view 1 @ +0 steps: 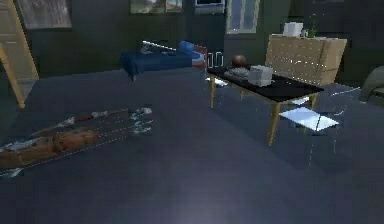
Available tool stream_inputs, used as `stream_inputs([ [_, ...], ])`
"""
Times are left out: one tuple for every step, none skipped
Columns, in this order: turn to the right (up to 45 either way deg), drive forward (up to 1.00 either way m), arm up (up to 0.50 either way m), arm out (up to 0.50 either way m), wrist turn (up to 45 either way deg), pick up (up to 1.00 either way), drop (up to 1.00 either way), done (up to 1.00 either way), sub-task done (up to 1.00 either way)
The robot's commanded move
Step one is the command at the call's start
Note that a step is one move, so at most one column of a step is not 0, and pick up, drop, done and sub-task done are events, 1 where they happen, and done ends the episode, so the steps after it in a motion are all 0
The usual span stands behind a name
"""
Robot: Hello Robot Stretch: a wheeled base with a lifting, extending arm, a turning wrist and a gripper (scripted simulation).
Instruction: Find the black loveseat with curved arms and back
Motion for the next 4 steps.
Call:
stream_inputs([
  [0.0,1.00,0.00,0.00,0.0,0.00,0.00,0.00,0.00],
  [0.0,1.00,0.00,0.00,0.0,0.00,0.00,0.00,0.00],
  [6.0,0.00,0.00,0.00,0.0,0.00,0.00,0.00,0.00],
  [0.0,0.40,0.00,0.00,0.0,0.00,0.00,0.00,0.00],
])
